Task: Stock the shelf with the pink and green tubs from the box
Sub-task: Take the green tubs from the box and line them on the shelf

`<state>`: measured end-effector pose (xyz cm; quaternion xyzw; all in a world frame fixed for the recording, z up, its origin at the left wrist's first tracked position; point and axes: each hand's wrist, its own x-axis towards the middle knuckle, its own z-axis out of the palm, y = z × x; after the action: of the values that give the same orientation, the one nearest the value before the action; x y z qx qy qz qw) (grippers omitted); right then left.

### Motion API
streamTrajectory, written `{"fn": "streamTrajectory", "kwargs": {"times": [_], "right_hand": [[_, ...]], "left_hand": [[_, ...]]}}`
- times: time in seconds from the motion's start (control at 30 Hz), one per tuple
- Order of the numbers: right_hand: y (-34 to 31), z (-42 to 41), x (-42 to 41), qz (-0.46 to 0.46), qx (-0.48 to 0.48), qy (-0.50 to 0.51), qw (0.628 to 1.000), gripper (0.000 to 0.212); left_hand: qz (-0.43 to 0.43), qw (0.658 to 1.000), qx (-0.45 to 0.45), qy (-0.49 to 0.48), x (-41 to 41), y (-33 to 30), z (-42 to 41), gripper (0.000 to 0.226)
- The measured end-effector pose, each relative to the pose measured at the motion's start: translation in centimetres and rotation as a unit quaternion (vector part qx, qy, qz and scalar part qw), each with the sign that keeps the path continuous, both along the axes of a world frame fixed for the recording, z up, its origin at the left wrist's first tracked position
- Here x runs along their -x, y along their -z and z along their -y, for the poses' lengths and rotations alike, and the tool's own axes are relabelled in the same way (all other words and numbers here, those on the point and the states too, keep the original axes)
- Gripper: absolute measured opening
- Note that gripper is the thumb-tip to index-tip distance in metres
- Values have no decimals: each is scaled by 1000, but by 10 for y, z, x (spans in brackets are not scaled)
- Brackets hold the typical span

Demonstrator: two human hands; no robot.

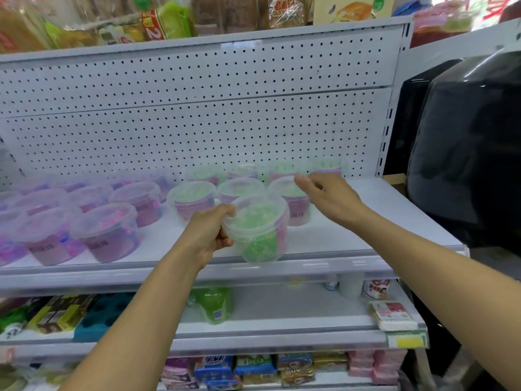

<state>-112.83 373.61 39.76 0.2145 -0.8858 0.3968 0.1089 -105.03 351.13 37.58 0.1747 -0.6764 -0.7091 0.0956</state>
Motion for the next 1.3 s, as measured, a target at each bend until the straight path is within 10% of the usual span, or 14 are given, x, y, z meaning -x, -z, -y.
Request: {"fn": "streamTrajectory", "kwargs": {"times": [0.1,0.37,0.5,0.7,0.93,1.3], "right_hand": [[-19,-6,-15,190,38,-72,978,47],[-15,-76,-2,234,132,67,961,19],[-6,-100,5,240,205,178,932,16],[8,-107,8,257,229,204,917,31],[20,-118,0,26,-113,160,980,49],[21,-77,40,-44,-166,245,954,44]], "left_hand": [[-11,999,33,39,7,-7,-24,13],[-92,981,143,92,34,-12,-79,26],[-165,879,446,24,57,-3,-71,36],[-141,791,592,65,79,2,-60,38],[-138,754,641,40,81,4,-65,31],[-140,766,627,30,102,7,-73,30]]}}
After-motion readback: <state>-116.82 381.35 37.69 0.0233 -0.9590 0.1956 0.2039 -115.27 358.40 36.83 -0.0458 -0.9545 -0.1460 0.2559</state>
